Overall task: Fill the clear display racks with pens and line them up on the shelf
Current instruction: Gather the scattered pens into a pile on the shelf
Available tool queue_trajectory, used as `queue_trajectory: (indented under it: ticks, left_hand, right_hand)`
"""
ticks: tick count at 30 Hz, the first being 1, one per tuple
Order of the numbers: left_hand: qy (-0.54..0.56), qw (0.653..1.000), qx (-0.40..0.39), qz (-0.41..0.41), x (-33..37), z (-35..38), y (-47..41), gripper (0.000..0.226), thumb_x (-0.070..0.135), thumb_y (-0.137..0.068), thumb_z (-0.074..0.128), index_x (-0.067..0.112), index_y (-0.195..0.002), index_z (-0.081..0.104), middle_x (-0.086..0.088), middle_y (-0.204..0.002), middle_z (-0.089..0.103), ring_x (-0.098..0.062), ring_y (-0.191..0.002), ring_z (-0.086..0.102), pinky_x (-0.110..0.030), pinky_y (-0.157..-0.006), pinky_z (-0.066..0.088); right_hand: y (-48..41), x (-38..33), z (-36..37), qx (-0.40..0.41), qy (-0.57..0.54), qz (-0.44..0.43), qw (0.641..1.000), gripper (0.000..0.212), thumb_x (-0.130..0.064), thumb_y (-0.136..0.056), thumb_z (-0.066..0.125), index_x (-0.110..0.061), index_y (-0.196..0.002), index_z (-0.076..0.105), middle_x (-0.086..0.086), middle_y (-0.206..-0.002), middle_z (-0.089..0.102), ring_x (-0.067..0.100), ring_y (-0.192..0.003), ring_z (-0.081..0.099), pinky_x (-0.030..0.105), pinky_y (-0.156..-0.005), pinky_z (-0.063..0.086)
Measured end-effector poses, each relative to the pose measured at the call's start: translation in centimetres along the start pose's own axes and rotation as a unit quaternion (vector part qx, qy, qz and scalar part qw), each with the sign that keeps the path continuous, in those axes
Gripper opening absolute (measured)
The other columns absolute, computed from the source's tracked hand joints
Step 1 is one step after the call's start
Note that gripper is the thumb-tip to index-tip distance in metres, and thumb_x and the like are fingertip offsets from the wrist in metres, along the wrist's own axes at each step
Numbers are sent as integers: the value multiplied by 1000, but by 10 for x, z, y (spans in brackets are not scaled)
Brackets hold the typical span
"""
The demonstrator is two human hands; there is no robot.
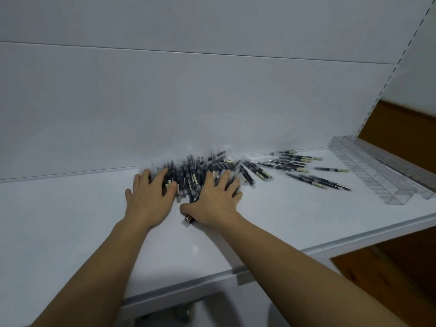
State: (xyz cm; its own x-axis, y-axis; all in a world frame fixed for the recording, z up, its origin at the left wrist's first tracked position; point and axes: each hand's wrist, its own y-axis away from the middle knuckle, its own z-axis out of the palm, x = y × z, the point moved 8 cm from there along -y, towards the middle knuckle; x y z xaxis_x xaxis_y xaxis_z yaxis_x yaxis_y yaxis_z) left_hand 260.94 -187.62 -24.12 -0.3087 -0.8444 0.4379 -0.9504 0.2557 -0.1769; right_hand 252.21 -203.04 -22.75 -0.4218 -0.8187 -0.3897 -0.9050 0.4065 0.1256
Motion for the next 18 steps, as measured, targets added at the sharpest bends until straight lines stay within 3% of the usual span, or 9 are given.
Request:
queue_trajectory:
  ticks: [4,8,15,18]
  left_hand:
    - [51,998,7,22,0,-5,2,64,60,-97,28,28,-153,34,-15,-157,31,-33,-147,22,-57,-117,25]
    - [118,993,6,30,5,-8,5,56,46,-103,40,23,-153,35,-14,-161,25,-28,-151,16,-48,-122,19]
    - [158,987,9,32,7,-11,5,58,45,-101,46,23,-153,36,-12,-163,20,-26,-152,15,-48,-123,20]
    - [167,985,8,37,11,-13,8,61,47,-98,51,24,-153,36,-9,-164,18,-27,-151,19,-42,-117,32]
  right_hand:
    - [-3,20,-10,-8,-21,-6,1000,110,-41,-82,75,-21,-162,1,16,-168,-18,48,-152,-18,61,-125,8]
    - [-2,58,-32,-11,-48,12,999,113,-25,-83,78,-23,-162,-3,15,-168,-19,44,-154,-11,58,-121,18]
    - [-18,86,-51,-29,23,89,995,116,-28,-78,82,-20,-161,0,26,-165,-11,54,-151,-2,62,-114,28]
    - [-27,85,-54,-55,71,81,993,117,-29,-69,83,-22,-160,8,28,-162,7,55,-148,12,62,-111,35]
